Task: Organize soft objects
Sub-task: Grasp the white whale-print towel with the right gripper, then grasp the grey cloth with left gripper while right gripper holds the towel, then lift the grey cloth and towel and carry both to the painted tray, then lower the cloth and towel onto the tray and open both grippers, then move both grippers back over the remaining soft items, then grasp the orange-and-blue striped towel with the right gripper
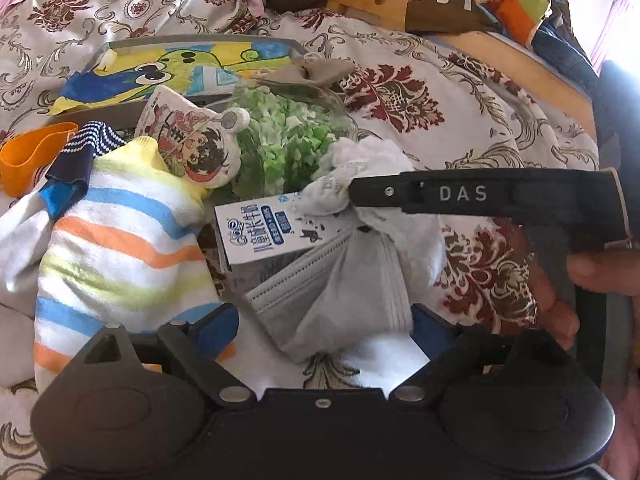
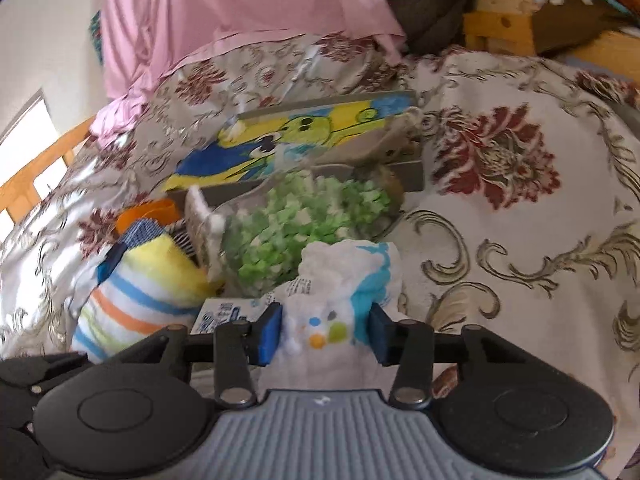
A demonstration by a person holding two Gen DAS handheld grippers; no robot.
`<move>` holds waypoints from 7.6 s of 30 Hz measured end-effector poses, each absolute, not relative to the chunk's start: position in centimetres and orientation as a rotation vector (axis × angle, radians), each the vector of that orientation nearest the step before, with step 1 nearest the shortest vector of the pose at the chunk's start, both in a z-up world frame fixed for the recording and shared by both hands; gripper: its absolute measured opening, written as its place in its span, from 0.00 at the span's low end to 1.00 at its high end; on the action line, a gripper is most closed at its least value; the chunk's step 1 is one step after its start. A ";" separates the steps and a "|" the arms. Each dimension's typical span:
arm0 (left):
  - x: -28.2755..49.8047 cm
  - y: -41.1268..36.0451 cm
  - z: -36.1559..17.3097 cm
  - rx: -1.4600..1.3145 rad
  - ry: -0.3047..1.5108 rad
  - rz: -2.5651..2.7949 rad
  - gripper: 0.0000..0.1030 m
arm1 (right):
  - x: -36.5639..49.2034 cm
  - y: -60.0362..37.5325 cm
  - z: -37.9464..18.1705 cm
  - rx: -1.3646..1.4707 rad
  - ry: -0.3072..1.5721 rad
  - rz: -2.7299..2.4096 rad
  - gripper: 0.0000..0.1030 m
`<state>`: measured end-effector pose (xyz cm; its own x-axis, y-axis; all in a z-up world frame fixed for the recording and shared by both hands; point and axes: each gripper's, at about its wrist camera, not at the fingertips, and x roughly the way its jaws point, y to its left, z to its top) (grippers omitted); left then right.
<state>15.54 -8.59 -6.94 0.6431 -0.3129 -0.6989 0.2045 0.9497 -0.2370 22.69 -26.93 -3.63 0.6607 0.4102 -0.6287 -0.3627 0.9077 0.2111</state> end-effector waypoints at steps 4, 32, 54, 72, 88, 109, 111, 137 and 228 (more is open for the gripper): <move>16.2 -8.6 -7.1 -0.170 0.820 -0.302 0.89 | 23.2 -27.3 -3.9 0.105 0.748 0.434 0.48; 18.5 -7.7 -8.6 -0.245 0.869 -0.285 0.31 | 23.1 -27.5 -4.1 0.119 0.729 0.439 0.41; 11.9 -5.9 -4.6 -0.168 0.770 -0.306 0.16 | 20.5 -27.9 -1.7 0.071 0.545 0.420 0.32; 11.7 -3.3 0.5 -0.207 0.530 -0.143 0.16 | 17.8 -25.4 0.6 -0.065 0.324 0.482 0.32; 28.2 0.7 4.8 -0.286 0.484 0.041 0.16 | 34.2 -22.3 1.5 0.086 0.304 0.510 0.33; 41.4 -0.7 -3.4 -0.396 0.605 0.098 0.19 | 42.6 -24.2 -2.8 0.141 0.502 0.471 0.48; 41.2 -0.5 -3.4 -0.402 0.611 0.102 0.19 | 42.3 -23.9 -2.8 0.122 0.498 0.476 0.52; 34.3 0.3 0.1 -0.423 0.496 0.146 0.81 | 38.0 -23.8 0.1 0.080 0.394 0.464 0.99; 4.9 6.8 -0.4 -0.316 0.647 0.333 0.99 | 11.1 -13.9 -2.0 -0.351 0.478 0.755 1.00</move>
